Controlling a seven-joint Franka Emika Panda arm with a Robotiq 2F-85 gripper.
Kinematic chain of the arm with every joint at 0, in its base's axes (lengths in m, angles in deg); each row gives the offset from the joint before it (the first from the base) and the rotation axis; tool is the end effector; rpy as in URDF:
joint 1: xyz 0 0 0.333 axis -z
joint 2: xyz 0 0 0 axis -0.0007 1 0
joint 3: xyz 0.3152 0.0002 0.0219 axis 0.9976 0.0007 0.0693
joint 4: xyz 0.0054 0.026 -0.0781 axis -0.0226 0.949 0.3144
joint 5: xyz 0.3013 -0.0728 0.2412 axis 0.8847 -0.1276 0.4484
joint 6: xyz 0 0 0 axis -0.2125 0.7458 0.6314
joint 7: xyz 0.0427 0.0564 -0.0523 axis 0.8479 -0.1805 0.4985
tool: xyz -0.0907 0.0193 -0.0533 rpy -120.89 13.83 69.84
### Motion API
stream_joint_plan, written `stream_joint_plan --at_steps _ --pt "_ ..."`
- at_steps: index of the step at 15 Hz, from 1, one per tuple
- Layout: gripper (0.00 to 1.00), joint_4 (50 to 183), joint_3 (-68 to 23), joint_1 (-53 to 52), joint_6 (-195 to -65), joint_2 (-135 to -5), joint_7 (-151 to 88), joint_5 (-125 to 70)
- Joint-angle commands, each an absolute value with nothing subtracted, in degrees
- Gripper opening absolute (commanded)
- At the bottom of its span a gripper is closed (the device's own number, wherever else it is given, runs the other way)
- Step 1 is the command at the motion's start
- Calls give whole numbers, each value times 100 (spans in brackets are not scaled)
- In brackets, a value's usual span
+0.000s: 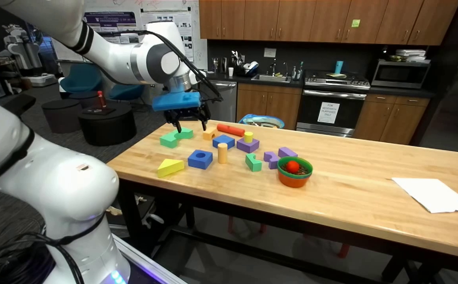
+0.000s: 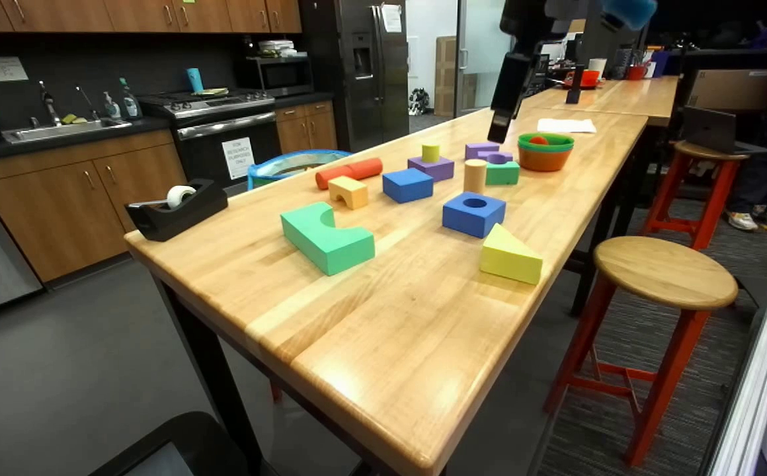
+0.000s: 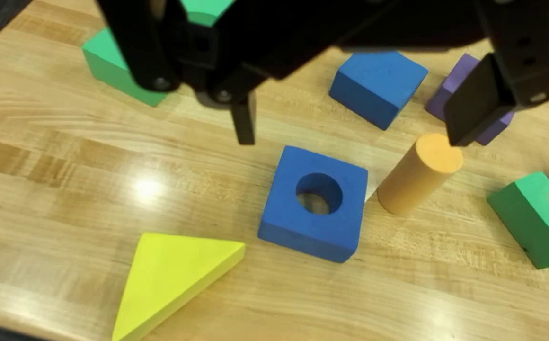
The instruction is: Lift the cylinder block and fit it inside the block with a hole in the middle
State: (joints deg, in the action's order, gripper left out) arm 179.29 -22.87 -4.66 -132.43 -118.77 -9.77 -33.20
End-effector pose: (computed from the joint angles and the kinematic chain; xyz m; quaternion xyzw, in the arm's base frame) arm 0.3788 0.0007 0.4243 0.9699 0.2043 0.1199 0.0561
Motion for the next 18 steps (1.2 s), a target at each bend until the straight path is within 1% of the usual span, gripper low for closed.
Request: stream_joint_plan --at_steps 1,4,5,6,8,13,18 --pt "100 18231 -2156 -192 -13917 -11640 -1367 -3400" --pt "100 18309 -1758 129 -14393 -11471 -2020 -3655" --pt "100 18312 -1438 333 -14467 -11494 -2393 -3963" --pt "100 18315 -1869 25 -14265 -11548 -1834 -3585" --pt "100 18309 -1588 180 -14370 -11498 -2218 -3805" --pt "100 18201 -1434 231 -14485 -11415 -2295 -3930" --pt "100 17767 -1627 312 -14444 -11027 -2168 -3862"
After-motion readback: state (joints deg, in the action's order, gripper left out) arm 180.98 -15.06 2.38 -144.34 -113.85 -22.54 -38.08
